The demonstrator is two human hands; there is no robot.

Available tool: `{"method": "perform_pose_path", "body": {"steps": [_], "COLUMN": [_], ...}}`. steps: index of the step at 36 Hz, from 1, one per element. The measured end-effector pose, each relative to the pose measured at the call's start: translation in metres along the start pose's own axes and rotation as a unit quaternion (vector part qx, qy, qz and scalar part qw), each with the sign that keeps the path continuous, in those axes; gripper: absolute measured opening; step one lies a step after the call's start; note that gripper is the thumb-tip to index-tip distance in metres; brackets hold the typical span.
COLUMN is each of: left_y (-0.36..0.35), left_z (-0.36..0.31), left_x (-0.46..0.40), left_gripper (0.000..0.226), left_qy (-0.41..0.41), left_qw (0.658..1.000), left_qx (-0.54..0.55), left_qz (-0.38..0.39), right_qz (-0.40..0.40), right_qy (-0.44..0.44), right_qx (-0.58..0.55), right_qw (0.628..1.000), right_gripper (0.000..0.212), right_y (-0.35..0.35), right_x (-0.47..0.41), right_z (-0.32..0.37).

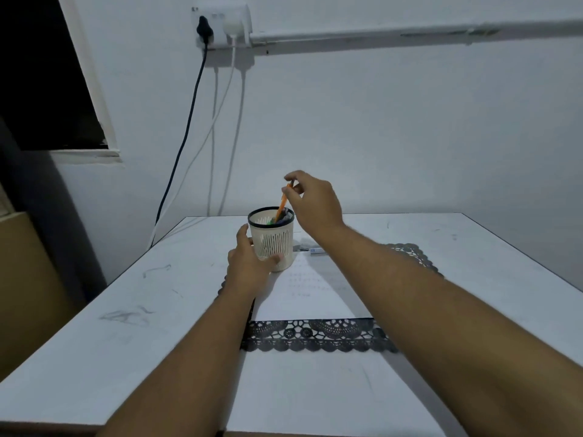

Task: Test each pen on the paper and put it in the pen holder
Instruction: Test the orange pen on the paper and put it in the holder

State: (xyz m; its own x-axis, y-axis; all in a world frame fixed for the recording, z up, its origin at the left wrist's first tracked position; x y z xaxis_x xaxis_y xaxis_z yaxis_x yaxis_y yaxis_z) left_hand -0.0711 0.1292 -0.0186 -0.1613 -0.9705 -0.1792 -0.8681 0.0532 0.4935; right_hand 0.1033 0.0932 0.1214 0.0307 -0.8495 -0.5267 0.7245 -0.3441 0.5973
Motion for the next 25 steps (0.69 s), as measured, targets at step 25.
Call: {"method": "perform_pose_path", "body": {"steps": [25], "left_y": [0.003], "left_z": [0.003], "left_x": [0.0], "left_gripper": [0.09], "left_qy": [-0.012], "left_qw": [1.0], "left_qx": [-0.012], "left_qz": [-0.001], "right_qz": [0.056], "right_qy": [-0.022], "right_qx": [0.04], "right_qw": [0.997], "right_gripper": [0.013], "right_y": [-0.021], "right_x": [0.001], "right_z": [0.004]}}
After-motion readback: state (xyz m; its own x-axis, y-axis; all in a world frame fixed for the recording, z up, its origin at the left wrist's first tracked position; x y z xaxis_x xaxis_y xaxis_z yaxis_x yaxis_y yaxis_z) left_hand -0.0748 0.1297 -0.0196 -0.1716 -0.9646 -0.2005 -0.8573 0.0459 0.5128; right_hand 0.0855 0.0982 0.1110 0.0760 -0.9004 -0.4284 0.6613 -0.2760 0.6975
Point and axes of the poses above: each hand's wrist, its own x-axis away from the middle knuckle, its own y-axis out of the back of the hand, z = x × y, the point moved 8 cm from there along -x, towards the middle knuckle, and after that the axes turned 15 degrees about z, right-handed, at the moved point
